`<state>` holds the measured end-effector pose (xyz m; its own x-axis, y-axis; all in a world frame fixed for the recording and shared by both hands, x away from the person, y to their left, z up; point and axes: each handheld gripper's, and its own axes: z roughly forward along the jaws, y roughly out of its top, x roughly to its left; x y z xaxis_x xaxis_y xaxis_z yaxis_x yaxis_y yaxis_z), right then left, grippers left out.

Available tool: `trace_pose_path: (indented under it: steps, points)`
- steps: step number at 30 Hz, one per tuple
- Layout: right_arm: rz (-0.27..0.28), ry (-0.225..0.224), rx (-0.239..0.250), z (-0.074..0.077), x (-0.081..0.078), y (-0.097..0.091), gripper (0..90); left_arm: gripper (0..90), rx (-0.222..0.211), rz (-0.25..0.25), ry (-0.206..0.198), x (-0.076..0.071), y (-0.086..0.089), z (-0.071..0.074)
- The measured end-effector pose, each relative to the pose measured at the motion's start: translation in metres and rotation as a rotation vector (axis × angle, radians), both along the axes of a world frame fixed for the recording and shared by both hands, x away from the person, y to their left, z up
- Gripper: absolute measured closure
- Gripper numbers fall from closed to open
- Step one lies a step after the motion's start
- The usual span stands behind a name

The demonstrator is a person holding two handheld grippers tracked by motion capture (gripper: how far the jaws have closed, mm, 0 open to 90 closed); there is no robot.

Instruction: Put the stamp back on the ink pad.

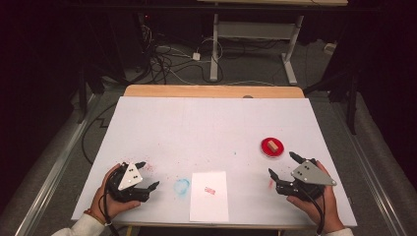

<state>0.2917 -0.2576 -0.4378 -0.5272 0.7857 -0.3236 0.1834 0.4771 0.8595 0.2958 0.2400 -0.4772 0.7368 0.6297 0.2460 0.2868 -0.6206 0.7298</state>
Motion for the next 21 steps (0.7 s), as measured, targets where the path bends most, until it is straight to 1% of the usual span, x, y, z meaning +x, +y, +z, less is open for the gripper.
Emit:
trace_pose_path:
  steps: [3, 7, 10, 11, 13, 14, 18, 20, 21]
  points:
    - [-0.009, 0.003, -0.014, -0.005, -0.001, -0.002, 19.0, 20.7, 0.001, -0.002, 0.001, 0.000, -0.001, 0.000]
    - [-0.017, 0.016, 0.001, -0.013, -0.002, -0.007, 19.0, 20.7, -0.002, -0.005, 0.001, 0.001, -0.001, 0.000]
    - [-0.039, 0.019, -0.018, -0.021, -0.003, -0.010, 19.4, 20.7, -0.001, -0.006, 0.002, 0.001, -0.002, -0.001]
    - [-0.048, 0.023, -0.016, -0.023, -0.004, -0.010, 19.5, 20.7, 0.002, -0.006, 0.002, 0.001, -0.002, -0.001]
    - [-0.049, 0.026, -0.024, -0.028, -0.005, -0.013, 19.5, 20.7, 0.002, -0.006, 0.004, 0.001, -0.003, -0.001]
    - [-0.047, 0.031, -0.030, -0.029, -0.006, -0.013, 19.5, 20.7, 0.004, -0.004, 0.001, 0.001, -0.003, -0.001]
    - [-0.048, 0.035, -0.017, -0.030, -0.007, -0.015, 19.5, 20.7, 0.008, -0.003, 0.001, 0.000, -0.003, -0.001]
    - [-0.040, 0.037, -0.009, -0.030, -0.008, -0.014, 19.5, 20.7, 0.008, -0.006, -0.001, 0.000, -0.004, 0.000]
    - [-0.036, 0.037, -0.012, -0.030, -0.008, -0.014, 19.5, 20.7, 0.014, -0.009, -0.004, 0.000, -0.005, 0.000]
